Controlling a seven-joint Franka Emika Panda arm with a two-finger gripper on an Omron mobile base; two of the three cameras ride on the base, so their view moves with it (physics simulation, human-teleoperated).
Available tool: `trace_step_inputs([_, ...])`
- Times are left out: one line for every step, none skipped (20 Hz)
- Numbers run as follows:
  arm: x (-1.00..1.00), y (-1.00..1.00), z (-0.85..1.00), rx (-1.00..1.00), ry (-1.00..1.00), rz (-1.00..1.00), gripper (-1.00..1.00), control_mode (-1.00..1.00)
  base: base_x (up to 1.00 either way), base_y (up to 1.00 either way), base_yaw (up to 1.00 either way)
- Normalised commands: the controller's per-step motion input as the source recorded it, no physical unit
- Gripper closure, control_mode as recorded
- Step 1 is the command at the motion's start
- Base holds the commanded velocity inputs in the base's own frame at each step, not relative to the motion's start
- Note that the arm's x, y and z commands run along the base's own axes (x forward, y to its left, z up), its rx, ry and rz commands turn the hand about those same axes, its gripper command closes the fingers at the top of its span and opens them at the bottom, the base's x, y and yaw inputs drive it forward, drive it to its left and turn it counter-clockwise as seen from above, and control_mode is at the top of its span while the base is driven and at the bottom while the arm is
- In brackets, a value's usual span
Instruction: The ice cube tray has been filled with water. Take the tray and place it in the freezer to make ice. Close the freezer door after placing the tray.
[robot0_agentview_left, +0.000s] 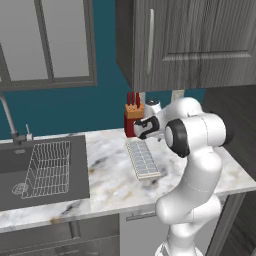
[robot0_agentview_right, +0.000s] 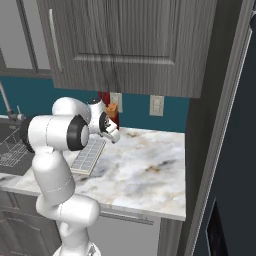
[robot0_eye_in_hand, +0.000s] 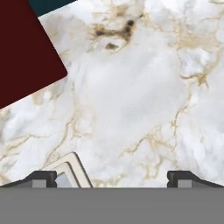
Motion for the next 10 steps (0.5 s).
trace_step_inputs([0.24,0.0,-0.2,0.0,0.01,-0.05,-1.0,-1.0,0.0,0.0,0.0])
trace_step_inputs([0.25,0.0,-0.19,0.0,0.01,-0.05,-1.0,-1.0,0.0,0.0,0.0])
trace_step_inputs([0.25,0.0,-0.16,0.0,0.01,-0.05,-1.0,-1.0,0.0,0.0,0.0])
trace_step_inputs([0.24,0.0,-0.15,0.0,0.0,-0.05,-1.0,-1.0,0.0,0.0,0.0])
trace_step_inputs([0.23,0.0,-0.15,0.0,0.0,-0.05,-1.0,-1.0,0.0,0.0,0.0])
trace_step_inputs([0.23,0.0,-0.14,0.0,0.0,-0.05,-1.0,-1.0,0.0,0.0,0.0])
trace_step_inputs([0.21,0.0,-0.15,0.0,0.0,-0.05,-1.0,-1.0,0.0,0.0,0.0])
trace_step_inputs([0.22,0.0,-0.19,0.0,0.0,-0.05,-1.0,-1.0,0.0,0.0,0.0])
trace_step_inputs([0.22,0.0,-0.21,0.0,0.0,-0.05,-1.0,-1.0,0.0,0.0,0.0])
trace_step_inputs([0.22,0.0,-0.23,0.0,0.0,-0.04,-1.0,-1.0,0.0,0.0,0.0])
